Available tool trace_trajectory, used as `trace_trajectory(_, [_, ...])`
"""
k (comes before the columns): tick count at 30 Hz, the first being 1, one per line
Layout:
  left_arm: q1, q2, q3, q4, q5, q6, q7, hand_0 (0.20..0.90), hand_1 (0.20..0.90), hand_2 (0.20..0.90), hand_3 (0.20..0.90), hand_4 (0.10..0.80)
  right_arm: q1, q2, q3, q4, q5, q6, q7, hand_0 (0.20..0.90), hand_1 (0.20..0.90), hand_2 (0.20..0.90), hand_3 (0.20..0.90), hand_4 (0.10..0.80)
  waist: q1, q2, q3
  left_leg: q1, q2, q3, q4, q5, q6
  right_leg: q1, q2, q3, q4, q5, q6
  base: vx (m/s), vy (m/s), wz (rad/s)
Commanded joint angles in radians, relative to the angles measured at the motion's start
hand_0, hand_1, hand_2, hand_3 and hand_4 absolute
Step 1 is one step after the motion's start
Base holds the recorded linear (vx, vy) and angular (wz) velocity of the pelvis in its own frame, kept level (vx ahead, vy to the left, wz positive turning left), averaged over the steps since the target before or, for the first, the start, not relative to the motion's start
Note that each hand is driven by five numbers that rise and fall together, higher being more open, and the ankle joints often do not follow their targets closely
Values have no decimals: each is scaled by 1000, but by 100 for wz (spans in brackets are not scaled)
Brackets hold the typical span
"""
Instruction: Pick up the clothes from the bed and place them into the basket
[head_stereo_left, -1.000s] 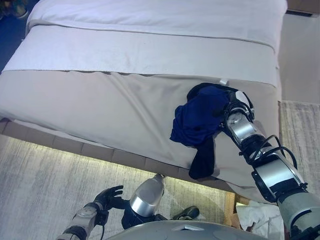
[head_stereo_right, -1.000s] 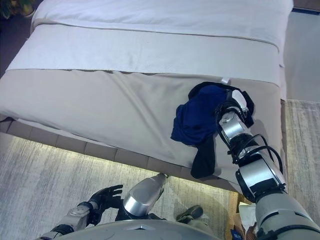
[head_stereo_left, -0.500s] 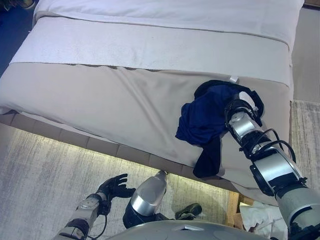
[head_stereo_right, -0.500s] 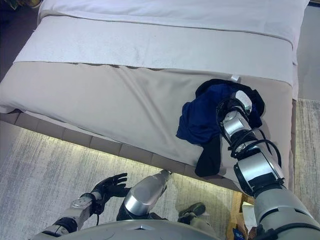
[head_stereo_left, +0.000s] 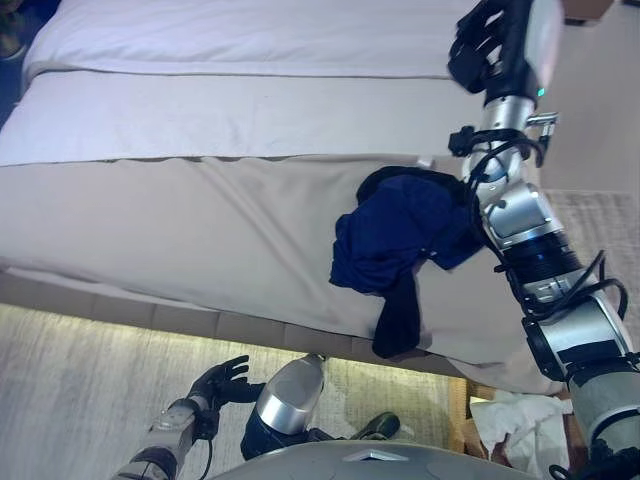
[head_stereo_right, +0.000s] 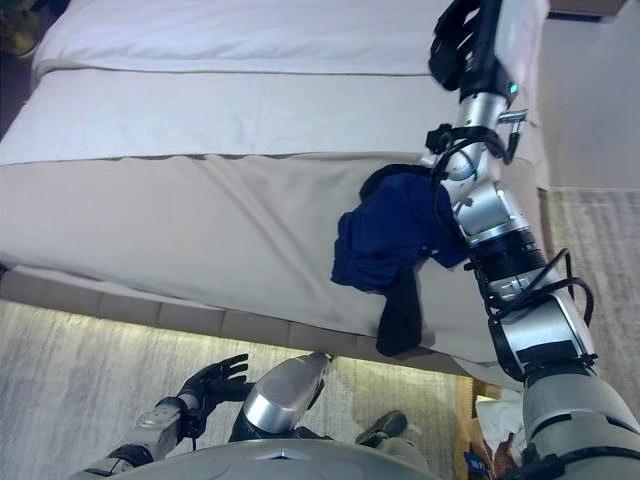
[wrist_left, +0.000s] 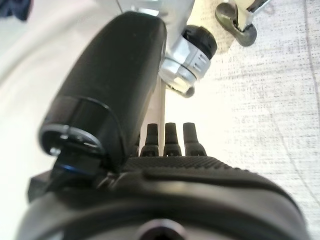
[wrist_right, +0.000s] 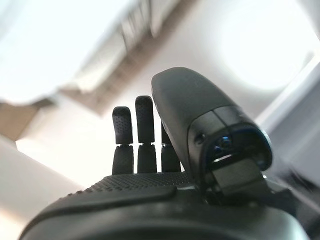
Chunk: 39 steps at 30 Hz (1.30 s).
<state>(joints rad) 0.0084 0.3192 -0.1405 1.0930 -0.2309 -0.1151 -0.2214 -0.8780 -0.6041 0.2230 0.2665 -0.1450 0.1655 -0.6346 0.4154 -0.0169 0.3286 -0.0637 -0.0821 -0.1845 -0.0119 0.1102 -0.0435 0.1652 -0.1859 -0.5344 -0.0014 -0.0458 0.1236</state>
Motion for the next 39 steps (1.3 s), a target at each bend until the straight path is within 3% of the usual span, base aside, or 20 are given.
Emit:
trace_trajectory(1, [73, 23, -29, 59, 64, -35, 12, 900, 900, 900, 900, 800, -44, -115, -12, -88, -22, -99, -97, 300, 300, 300, 200, 100, -30, -13, -198, 36, 50, 25, -44, -90, 22, 31, 53, 62, 89, -123, -54, -13, -119, -21])
trace_trajectory(6, [52, 36, -11, 73, 117, 10, 10, 900, 900, 900, 900, 800, -43, -172, -38, -116, 33, -70, -26, 300, 300, 300, 200, 100, -71, -25, -230, 43, 49, 62, -43, -87, 26, 15, 61, 66, 64, -85, -41, -110, -62, -22])
trace_trajectory(7, [48, 41, -3, 71, 125, 24, 5, 900, 900, 900, 900, 800, -37, -181, -21, -104, 66, -35, 71, 359, 359, 359, 269, 169, -82, -28, -235, 50, 49, 73, -39, -94, 25, 9, 61, 71, 62, -80, -41, -51, -46, -25])
trace_trajectory(8, [47, 42, -2, 71, 127, 26, 4, 900, 900, 900, 900, 800, -36, -182, -17, -101, 71, -27, 97, 465, 465, 465, 392, 292, -83, -28, -236, 51, 49, 75, -38, -96, 24, 8, 61, 72, 61, -79, -41, -38, -35, -20])
trace_trajectory(9, [47, 46, 5, 68, 124, 32, 2, 900, 900, 900, 900, 800, -21, -186, 8, -88, 111, 25, 241, 900, 900, 900, 900, 800, -95, -31, -239, 56, 49, 85, -35, -100, 24, 3, 61, 79, 60, -75, -41, -24, -32, -11])
trace_trajectory(10, [42, 50, 13, 58, 113, 45, -2, 900, 900, 900, 900, 800, 12, -188, 41, -70, 107, 43, 399, 900, 900, 900, 900, 800, -108, -35, -242, 61, 50, 97, -32, -102, 25, -3, 62, 89, 61, -71, -44, -18, -37, -16])
trace_trajectory(11, [40, 53, 14, 49, 103, 53, -2, 900, 900, 900, 900, 800, 33, -192, 62, -68, 118, 48, 461, 900, 900, 900, 900, 800, -114, -38, -243, 64, 52, 103, -30, -104, 26, -6, 63, 96, 62, -70, -47, 5, -33, -31])
trace_trajectory(14, [31, 57, 3, 10, 76, 76, 2, 900, 900, 900, 900, 800, 73, -183, 89, -27, 96, 46, 590, 900, 900, 900, 900, 800, -125, -44, -243, 74, 57, 106, -24, -108, 27, -5, 69, 103, 72, -73, -58, 37, -14, -30])
trace_trajectory(16, [22, 44, -24, -25, 68, 79, 9, 900, 900, 900, 900, 800, 92, -130, 115, 57, 73, 61, 654, 900, 900, 900, 900, 800, -108, -47, -233, 71, 51, 86, -14, -107, 27, 6, 70, 89, 76, -76, -66, 66, 25, -6])
trace_trajectory(22, [5, 62, -66, -63, 68, 80, -2, 900, 900, 900, 900, 800, 54, -43, 167, 231, 43, 122, 585, 900, 900, 900, 900, 800, -19, -41, -159, -4, 40, 6, 47, -111, 11, 1, 59, 43, 123, -118, -82, 9, 23, 29])
trace_trajectory(25, [-30, 94, -67, -71, 60, 70, -7, 900, 900, 900, 900, 800, -22, -25, 182, 349, 53, 136, 488, 900, 900, 900, 900, 800, 33, -35, -83, -84, 31, -34, 80, -100, 12, -49, 46, 11, 169, -126, -92, -232, -32, 49])
trace_trajectory(31, [-17, 114, -35, -47, 45, 62, 4, 900, 900, 900, 900, 800, -72, -14, 183, 496, 132, 177, 432, 900, 900, 900, 900, 800, 94, -11, -8, -141, 22, -80, 78, -66, 13, -73, 22, -48, 226, -146, -106, -45, 29, 36])
trace_trajectory(39, [-8, 104, -10, -23, 0, 6, -30, 900, 900, 900, 900, 800, -83, 14, 198, 638, 86, 217, 496, 900, 900, 900, 900, 800, 133, 23, 33, -188, 23, -98, 68, -37, 10, -97, -12, -89, 285, -176, -107, 11, 76, 20])
